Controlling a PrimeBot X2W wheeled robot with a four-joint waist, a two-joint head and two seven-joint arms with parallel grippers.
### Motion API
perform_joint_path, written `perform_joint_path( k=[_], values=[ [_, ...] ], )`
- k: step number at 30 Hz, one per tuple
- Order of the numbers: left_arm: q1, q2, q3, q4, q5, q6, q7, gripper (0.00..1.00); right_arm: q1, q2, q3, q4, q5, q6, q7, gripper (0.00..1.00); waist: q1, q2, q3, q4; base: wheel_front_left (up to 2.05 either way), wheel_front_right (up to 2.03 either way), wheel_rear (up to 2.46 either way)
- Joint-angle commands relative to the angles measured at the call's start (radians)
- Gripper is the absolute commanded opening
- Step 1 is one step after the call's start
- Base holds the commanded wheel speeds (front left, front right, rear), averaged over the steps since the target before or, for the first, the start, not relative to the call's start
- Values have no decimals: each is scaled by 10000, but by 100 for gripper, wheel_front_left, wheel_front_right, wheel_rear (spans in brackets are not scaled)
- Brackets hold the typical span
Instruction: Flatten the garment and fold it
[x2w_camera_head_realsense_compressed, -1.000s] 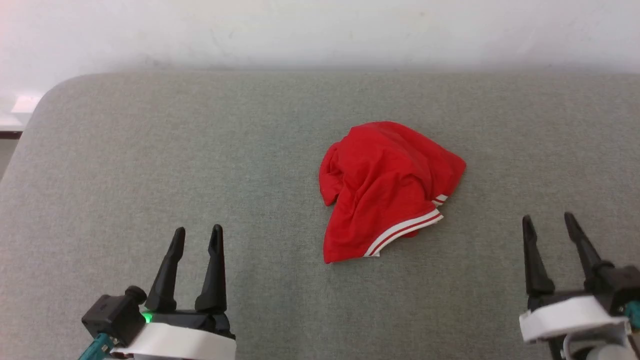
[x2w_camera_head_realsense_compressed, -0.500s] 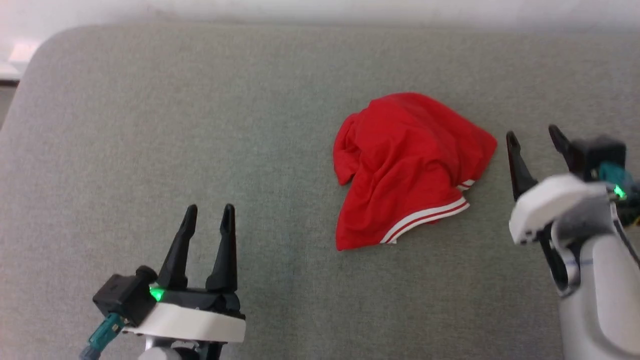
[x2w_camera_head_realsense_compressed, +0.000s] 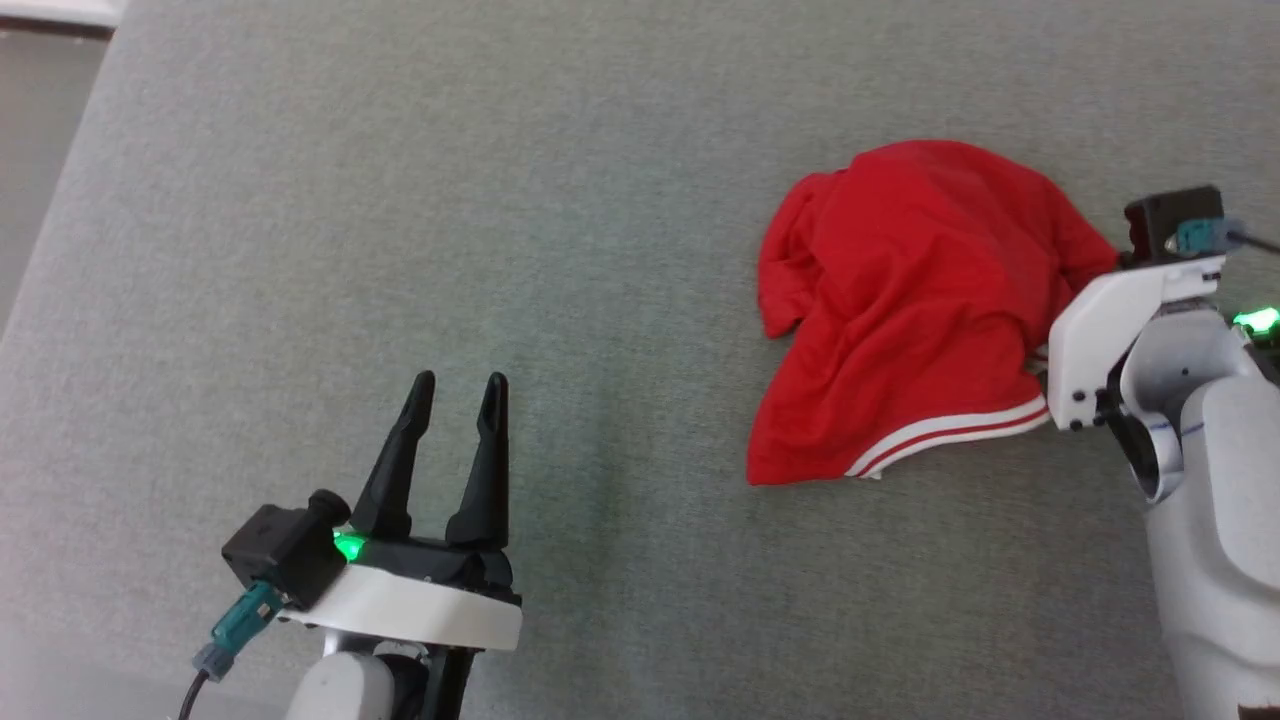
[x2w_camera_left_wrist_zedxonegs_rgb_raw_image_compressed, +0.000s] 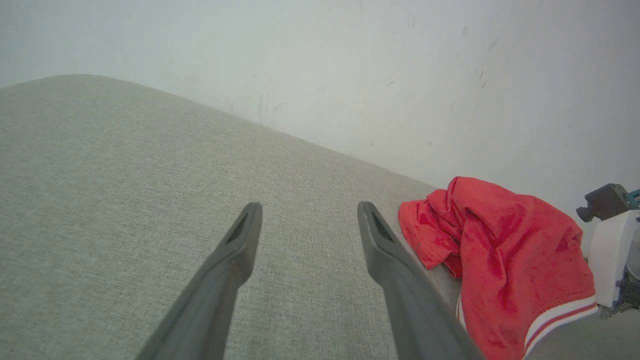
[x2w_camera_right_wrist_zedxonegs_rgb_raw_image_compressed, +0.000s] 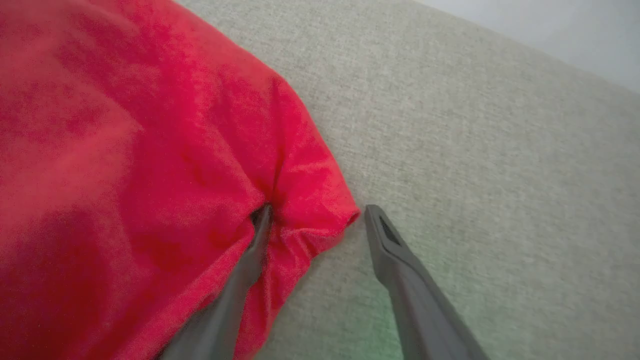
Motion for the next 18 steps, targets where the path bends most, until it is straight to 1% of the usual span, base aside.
perform_joint_path(
  k=[1,2,3,7,10,14,16,18],
  values=[
    [-171,-51,-29,69,28,-55,-47,100,9,101,144,324,168,-6,213,60,-1,0,240,300,0,0,0],
    [-181,-56,-34,107,23,-60,-47,100,-12,124,150,396,265,-6,240,20,-1,0,212,310,0,0,0],
    [-181,-60,-33,147,18,-63,-47,100,-19,154,135,450,343,-6,250,0,-1,0,164,305,0,0,0],
    [-97,-70,14,316,-1,-72,-47,100,-41,207,-133,423,438,-6,-117,0,-1,0,-236,179,0,0,0],
    [42,-75,62,397,-18,-76,-47,100,-140,12,-375,187,373,-6,-486,0,-1,0,-726,37,0,0,0],
    [354,-79,111,468,22,-78,-47,100,-316,-632,-533,-454,206,-6,-587,0,-1,0,-1475,-91,0,0,0],
    [522,-80,105,491,25,-78,-47,100,-407,-1069,-512,-957,111,-6,-429,0,-1,0,-1756,-120,0,0,0],
    [688,-81,108,480,7,-79,-47,100,-482,-1643,-347,-1511,-41,-6,-238,0,-1,0,-1938,-134,0,0,0]
  ],
)
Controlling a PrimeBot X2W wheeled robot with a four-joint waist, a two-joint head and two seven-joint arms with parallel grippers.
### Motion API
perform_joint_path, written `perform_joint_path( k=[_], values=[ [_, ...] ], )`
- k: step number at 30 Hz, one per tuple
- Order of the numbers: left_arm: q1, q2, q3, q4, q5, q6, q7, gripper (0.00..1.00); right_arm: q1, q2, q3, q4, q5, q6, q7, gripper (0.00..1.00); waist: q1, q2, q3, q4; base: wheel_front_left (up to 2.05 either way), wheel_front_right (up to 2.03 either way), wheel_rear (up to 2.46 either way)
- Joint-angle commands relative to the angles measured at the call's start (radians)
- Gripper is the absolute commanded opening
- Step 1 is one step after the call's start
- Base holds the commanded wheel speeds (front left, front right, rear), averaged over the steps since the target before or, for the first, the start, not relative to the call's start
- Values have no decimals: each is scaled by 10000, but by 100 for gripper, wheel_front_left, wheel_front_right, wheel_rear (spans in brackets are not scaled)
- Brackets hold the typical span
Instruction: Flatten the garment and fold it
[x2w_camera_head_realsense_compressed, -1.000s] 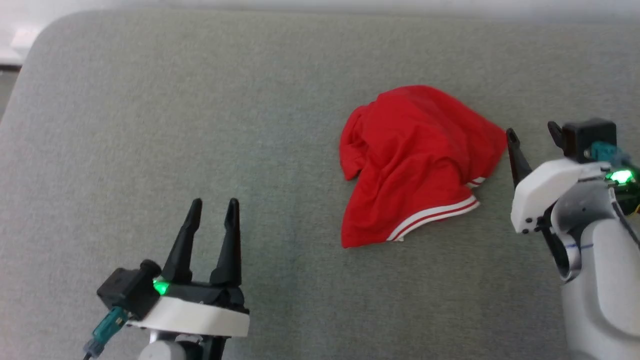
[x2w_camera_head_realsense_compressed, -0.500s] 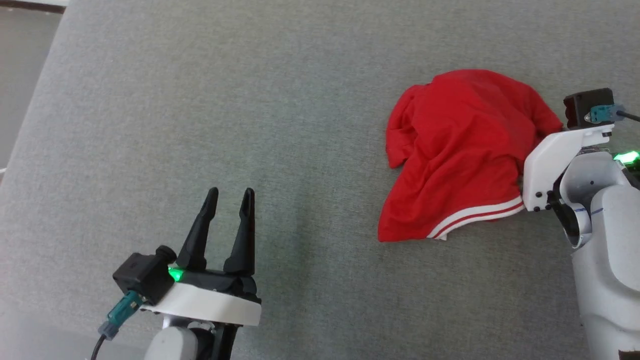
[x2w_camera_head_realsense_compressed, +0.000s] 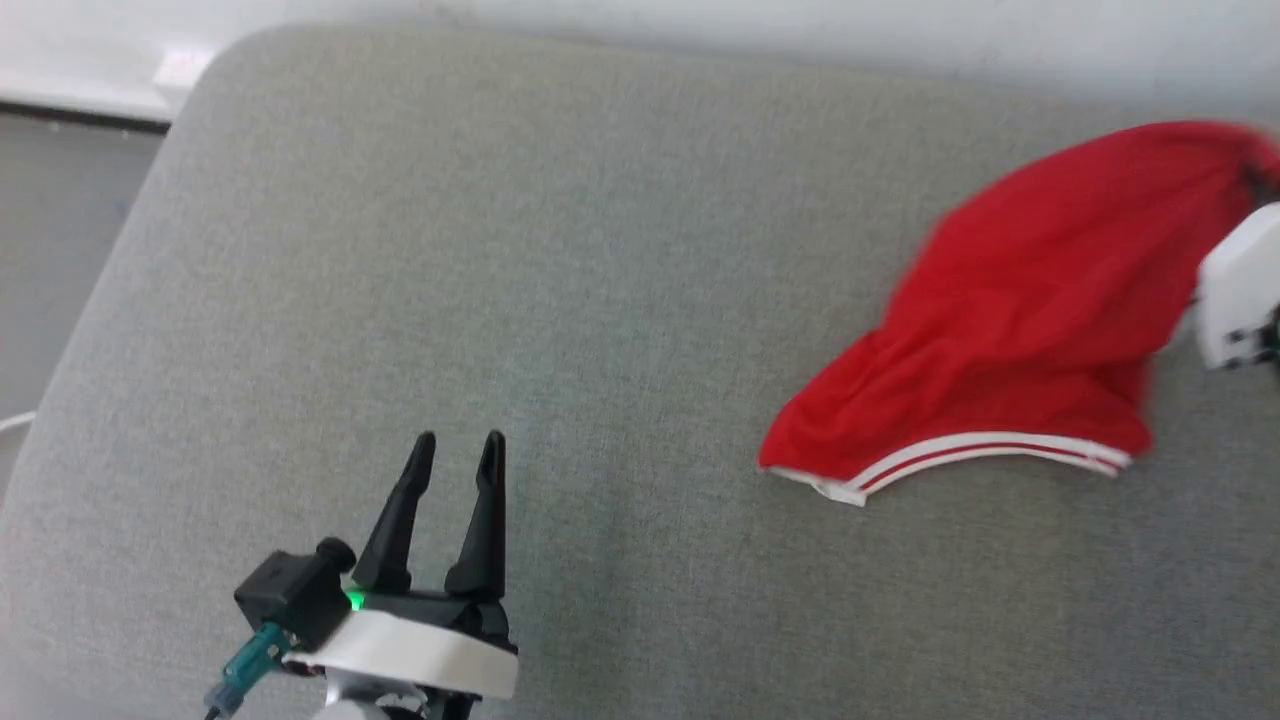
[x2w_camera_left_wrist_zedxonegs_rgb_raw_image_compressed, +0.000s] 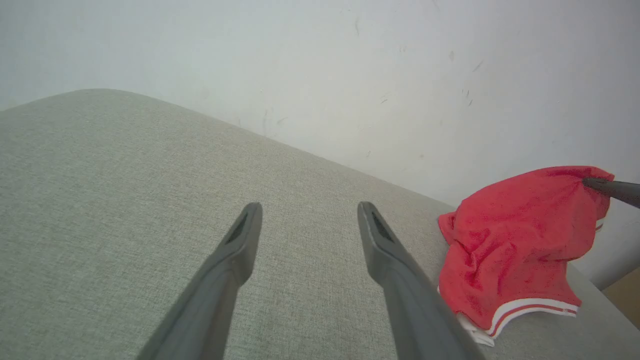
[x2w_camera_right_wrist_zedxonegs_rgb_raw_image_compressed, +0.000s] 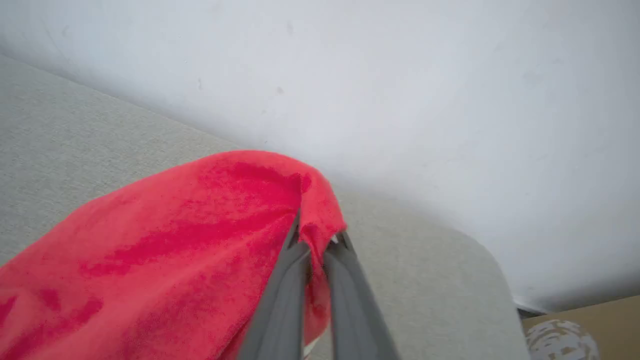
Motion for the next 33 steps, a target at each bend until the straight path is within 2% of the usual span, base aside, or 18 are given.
perform_joint_path(
  k=[1,4,6,11,17,18,19,20,26,33],
  values=[
    [196,-43,38,-6,6,-73,-47,100,-212,-575,228,-502,-289,-11,156,0,2,0,-725,-244,0,0,0],
    [395,-43,46,-32,-45,-57,-47,100,-100,-1533,995,-1315,-897,-11,568,0,2,0,-790,-235,0,0,0],
    [495,-44,20,-17,-92,-46,-47,100,126,-1739,1542,-1655,-907,-11,719,0,2,0,-786,-236,0,0,0],
    [421,-44,-147,42,-164,-45,-47,100,863,-1051,2403,-1441,-230,-11,1057,0,2,0,-560,-143,0,0,0],
    [59,-44,-403,192,-214,-53,-47,100,1250,-291,3496,-332,196,-11,714,0,2,0,-254,85,0,0,0],
    [28,-44,-409,216,-221,-54,-47,100,1246,-157,3561,-162,353,-11,647,16,2,0,-226,95,0,0,0],
    [13,-44,-406,236,-232,-56,-47,100,1208,-80,3599,-32,427,-11,554,45,2,0,-205,96,0,0,0],
    [10,-44,-399,255,-243,-57,-47,100,1152,-52,3660,64,435,-11,458,100,2,0,-193,87,0,0,0],
    [105,-45,-339,336,-295,-60,-47,100,879,91,3116,-117,793,-11,6,100,2,0,-312,-153,0,0,0],
    [153,-45,-131,106,-151,-50,-47,100,1912,226,1357,-2198,873,-11,-135,100,2,0,-339,-571,0,0,0]
  ],
)
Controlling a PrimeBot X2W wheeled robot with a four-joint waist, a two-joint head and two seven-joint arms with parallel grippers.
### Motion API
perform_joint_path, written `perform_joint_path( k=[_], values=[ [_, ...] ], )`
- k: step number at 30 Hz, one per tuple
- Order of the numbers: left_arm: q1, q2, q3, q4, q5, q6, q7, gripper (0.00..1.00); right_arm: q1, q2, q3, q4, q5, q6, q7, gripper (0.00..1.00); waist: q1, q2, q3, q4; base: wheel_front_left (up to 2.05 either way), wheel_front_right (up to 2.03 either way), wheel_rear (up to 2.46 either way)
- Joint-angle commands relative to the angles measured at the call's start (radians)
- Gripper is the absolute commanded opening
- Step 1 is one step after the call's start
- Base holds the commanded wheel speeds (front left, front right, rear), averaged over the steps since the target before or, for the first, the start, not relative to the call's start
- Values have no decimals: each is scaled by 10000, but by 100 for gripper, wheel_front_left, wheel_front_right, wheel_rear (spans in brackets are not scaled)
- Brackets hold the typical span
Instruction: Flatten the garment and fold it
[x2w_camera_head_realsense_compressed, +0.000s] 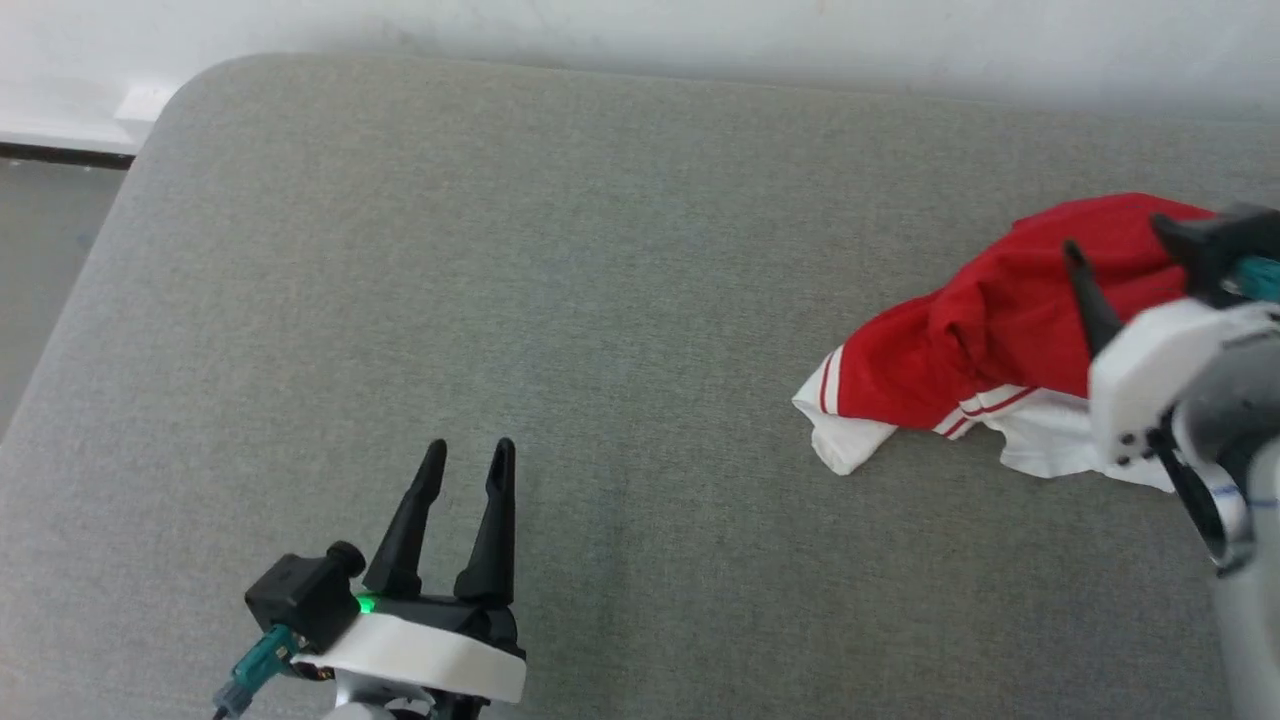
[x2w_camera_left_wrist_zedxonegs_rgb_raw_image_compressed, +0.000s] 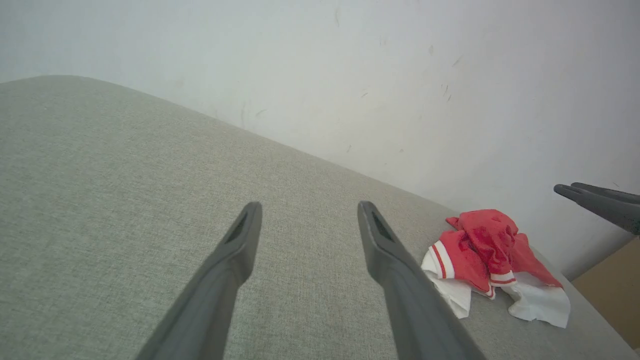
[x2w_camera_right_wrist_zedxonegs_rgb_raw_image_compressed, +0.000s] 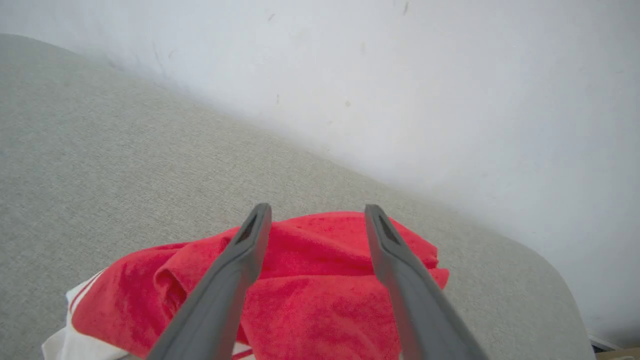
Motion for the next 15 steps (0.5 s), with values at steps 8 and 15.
perform_joint_path(
  k=[8,15],
  values=[
    [-62,-20,305,-385,258,-59,-47,100,3104,1026,-2174,-1975,-414,-11,160,100,0,0,577,-372,0,0,0],
    [-283,39,326,-436,373,-70,-47,100,3650,1596,-2718,-1657,-860,-11,-368,100,0,0,1125,-359,0,0,0]
  ],
)
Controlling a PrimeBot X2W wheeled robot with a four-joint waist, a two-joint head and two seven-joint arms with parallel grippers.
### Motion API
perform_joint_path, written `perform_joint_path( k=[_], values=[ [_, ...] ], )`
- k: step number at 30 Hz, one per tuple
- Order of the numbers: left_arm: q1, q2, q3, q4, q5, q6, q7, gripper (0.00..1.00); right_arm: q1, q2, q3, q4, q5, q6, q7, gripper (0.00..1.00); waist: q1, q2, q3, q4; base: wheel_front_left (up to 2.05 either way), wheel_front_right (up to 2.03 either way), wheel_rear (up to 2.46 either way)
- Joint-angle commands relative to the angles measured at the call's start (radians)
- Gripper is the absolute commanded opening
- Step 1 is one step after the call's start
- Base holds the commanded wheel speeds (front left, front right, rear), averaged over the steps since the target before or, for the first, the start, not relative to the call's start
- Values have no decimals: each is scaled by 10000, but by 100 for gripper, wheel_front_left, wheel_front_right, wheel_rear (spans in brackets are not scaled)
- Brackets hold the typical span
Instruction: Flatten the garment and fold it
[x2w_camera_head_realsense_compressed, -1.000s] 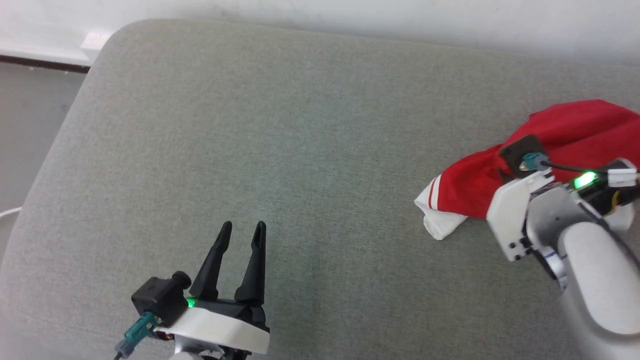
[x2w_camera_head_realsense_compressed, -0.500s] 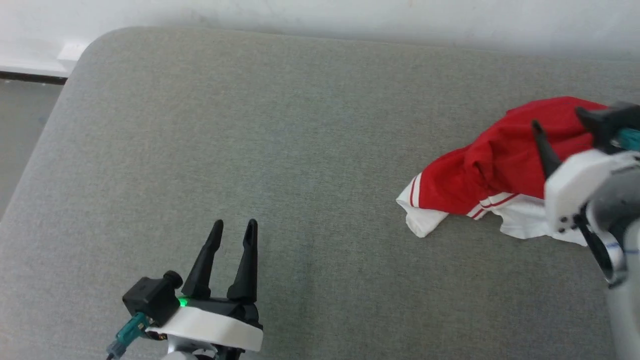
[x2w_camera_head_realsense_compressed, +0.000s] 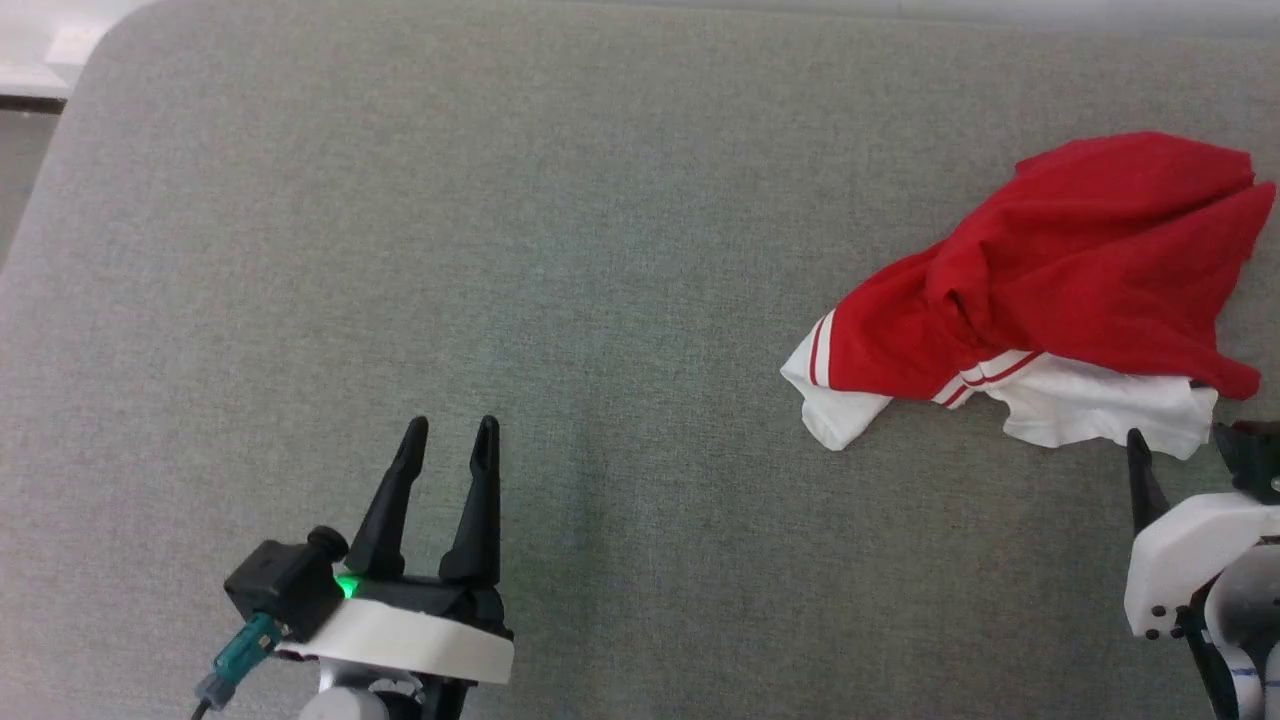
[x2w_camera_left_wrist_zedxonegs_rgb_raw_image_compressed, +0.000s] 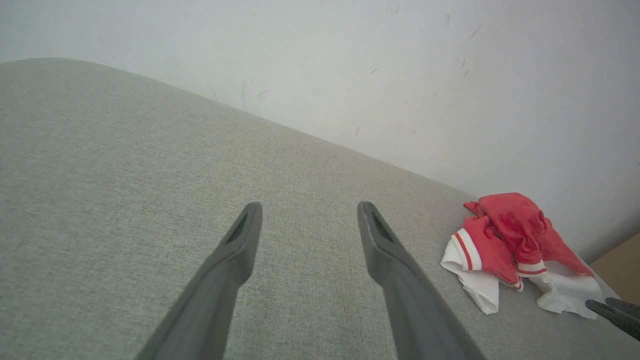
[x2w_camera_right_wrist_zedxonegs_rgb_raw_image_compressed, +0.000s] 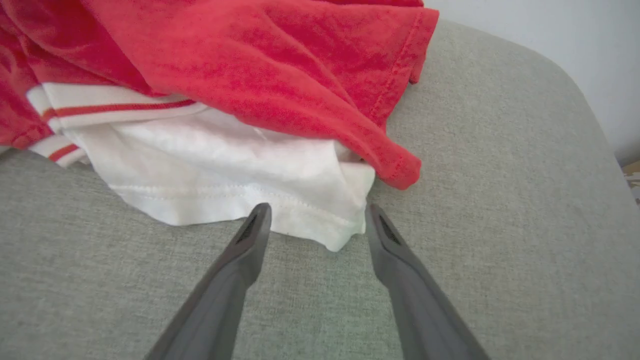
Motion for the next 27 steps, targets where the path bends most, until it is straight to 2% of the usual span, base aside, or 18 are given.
perform_joint_path(
  k=[1,4,5,6,7,13,19,23,27],
  values=[
    [-197,32,16,-40,85,-71,-47,100,-143,3,-8,27,-90,-11,-52,100,-1,-1,160,19,0,0,0],
    [-323,76,-44,-26,67,-73,-47,100,-501,11,21,634,-341,-11,-164,100,-1,-1,289,68,0,0,0],
    [-360,92,-72,-14,58,-74,-47,100,-614,32,32,845,-378,-11,-135,92,-1,-1,315,83,0,0,0],
    [-389,105,-94,-2,48,-74,-47,100,-737,69,27,1011,-398,-11,-137,43,-1,-1,333,91,0,0,0],
    [-412,112,-109,11,38,-74,-47,100,-839,105,40,1148,-412,-11,-138,0,-1,-1,344,95,0,0,0],
    [-345,115,-14,99,20,-75,-47,100,-1164,277,188,1198,-367,-11,-69,0,-1,-1,156,-142,0,0,0],
    [-126,111,161,88,9,-76,-47,100,-1511,96,527,39,-102,-11,89,0,-1,-1,-281,-881,0,0,0],
    [-63,103,151,97,30,-76,-47,100,-1006,-42,-498,-789,-116,-11,381,0,-1,-1,-535,-1157,0,0,0],
    [9,94,76,131,25,-76,-47,100,481,89,-2068,-1174,-376,-11,777,0,-1,-1,-696,-1142,0,0,0]
  ],
)
